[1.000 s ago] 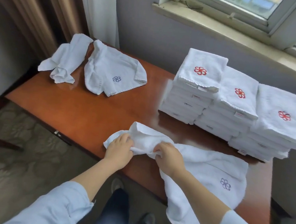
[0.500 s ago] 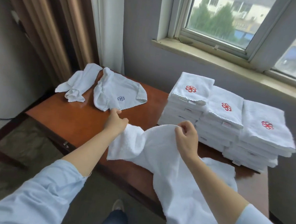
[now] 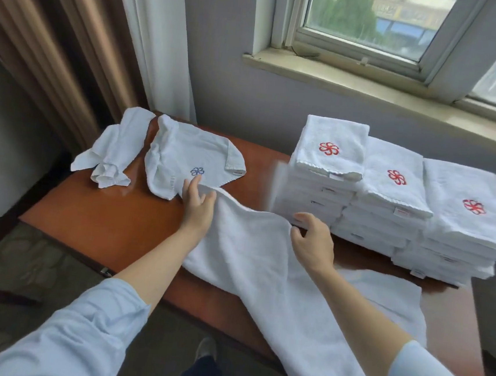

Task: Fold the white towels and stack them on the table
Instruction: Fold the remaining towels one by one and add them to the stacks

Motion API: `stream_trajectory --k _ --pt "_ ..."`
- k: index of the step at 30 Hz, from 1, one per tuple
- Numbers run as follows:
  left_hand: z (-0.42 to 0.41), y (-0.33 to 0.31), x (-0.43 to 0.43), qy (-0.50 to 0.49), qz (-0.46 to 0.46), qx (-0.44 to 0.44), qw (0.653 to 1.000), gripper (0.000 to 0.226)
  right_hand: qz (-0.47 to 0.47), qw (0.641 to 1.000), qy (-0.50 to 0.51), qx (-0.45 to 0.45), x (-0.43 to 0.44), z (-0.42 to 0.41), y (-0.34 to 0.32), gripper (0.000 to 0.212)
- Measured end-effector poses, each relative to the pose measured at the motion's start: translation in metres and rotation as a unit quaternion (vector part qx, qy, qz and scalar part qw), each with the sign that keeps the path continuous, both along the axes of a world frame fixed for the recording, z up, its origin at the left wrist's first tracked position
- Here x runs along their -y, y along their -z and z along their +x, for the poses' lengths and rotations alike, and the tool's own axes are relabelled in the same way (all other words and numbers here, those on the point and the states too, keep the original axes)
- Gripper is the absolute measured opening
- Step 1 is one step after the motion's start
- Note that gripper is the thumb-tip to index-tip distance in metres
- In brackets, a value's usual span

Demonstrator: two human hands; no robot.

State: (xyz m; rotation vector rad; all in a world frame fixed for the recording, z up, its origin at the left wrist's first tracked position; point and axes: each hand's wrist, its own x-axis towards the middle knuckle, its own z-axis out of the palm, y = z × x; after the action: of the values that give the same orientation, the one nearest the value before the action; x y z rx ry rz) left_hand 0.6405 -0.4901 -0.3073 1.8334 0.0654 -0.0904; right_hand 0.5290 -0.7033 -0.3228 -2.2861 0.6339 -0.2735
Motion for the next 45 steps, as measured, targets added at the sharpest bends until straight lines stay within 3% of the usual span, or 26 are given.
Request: stream_trajectory --k 4,8,13,21,25,29,34,40,45 --pt "0.003 0.03 0.006 0.109 0.088 -0.048 0.989 0.045 0.01 0.998 -0.024 -0.063 -0.012 0.004 0.023 0.034" --pt "-0.007 0.061 0.022 0.273 0.163 -0.098 0.943 0.033 0.009 0.992 -0.032 -0.123 -0.01 -0.01 0.041 0.033" --pt "-0.031 0.078 0.057 0.482 0.244 -0.037 0.841 0.034 -0.011 0.987 0.01 -0.16 0.005 -0.05 0.052 0.034" --pt "-0.079 0.08 0.111 0.714 0.287 0.078 0.634 0.057 -0.013 0.966 0.162 -0.2 0.02 -0.137 0.056 0.033" --pt "-0.104 0.088 0.126 0.751 0.274 0.112 0.591 0.058 -0.002 0.95 0.22 -0.222 0.025 -0.177 0.057 0.035" --pt "-0.125 0.091 0.141 0.76 0.273 0.132 0.575 0.057 0.047 0.931 0.282 -0.226 0.033 -0.209 0.062 0.046" --pt "-0.151 0.091 0.16 0.75 0.294 0.113 0.582 0.057 0.127 0.918 0.3 -0.226 0.056 -0.228 0.069 0.057" --pt "-0.198 0.089 0.179 0.692 0.298 0.099 0.65 0.06 0.247 0.911 0.286 -0.163 0.093 -0.246 0.071 0.064" --pt "-0.24 0.085 0.194 0.637 0.354 0.072 0.681 0.081 0.383 0.892 0.221 -0.098 0.117 -0.249 0.064 0.037"
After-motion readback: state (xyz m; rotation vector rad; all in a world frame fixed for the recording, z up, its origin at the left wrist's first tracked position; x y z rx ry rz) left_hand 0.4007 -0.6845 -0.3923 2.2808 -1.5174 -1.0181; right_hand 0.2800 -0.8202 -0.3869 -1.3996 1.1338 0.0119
